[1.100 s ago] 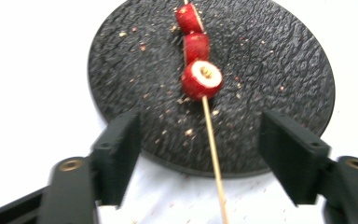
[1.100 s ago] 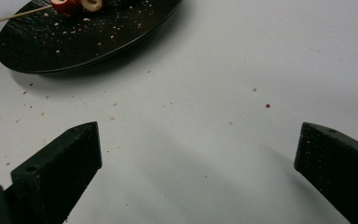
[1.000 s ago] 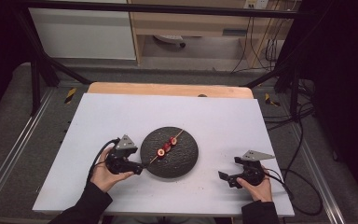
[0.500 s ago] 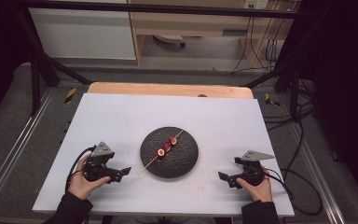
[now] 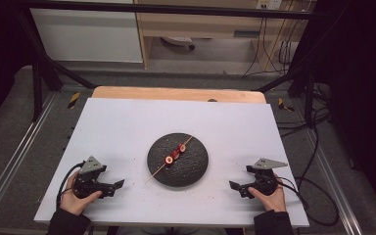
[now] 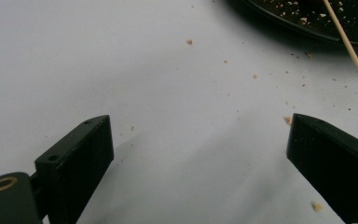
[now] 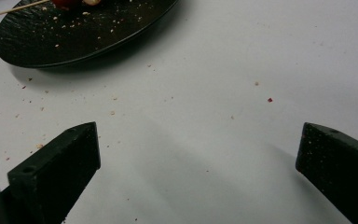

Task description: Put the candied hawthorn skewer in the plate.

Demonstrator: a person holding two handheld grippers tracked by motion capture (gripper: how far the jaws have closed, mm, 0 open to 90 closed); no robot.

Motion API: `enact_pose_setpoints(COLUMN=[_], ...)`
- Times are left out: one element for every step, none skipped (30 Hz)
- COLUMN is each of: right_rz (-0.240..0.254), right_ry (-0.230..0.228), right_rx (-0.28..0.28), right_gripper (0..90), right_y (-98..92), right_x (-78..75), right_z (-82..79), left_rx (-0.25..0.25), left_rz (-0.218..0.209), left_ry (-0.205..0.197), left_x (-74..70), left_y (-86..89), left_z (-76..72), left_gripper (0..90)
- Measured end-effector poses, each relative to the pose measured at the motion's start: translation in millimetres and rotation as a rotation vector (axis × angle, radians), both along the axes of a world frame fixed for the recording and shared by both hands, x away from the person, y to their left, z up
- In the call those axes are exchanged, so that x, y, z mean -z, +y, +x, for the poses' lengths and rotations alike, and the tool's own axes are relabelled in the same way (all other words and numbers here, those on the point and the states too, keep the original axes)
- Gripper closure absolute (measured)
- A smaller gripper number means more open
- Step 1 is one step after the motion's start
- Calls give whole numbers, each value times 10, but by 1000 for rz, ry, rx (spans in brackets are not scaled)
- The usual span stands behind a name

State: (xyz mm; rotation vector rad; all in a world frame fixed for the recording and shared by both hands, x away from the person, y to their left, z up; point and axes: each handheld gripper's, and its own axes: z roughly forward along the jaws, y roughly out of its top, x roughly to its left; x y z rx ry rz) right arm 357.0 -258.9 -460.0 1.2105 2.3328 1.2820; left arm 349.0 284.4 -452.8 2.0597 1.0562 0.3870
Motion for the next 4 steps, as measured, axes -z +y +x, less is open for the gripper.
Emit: enact_pose_setpoints(right_rz=[0, 2, 2, 5], right_ry=[1, 1, 0, 4], right_rx=[1, 1, 2, 4], right_gripper=[6, 6, 6, 6], right_y=[-1, -4, -6, -7], right_x=[-2, -6, -7, -11], right_z=[-1, -1, -2, -4], left_rx=[1, 1, 3, 7], left_rz=[1, 3, 1, 7], left_ry=[1, -1, -1, -4], left_x=[3, 6, 9, 9], left_y=[1, -1, -8, -10], left_z=[2, 4, 5, 4], left_gripper=[70, 70, 71, 71])
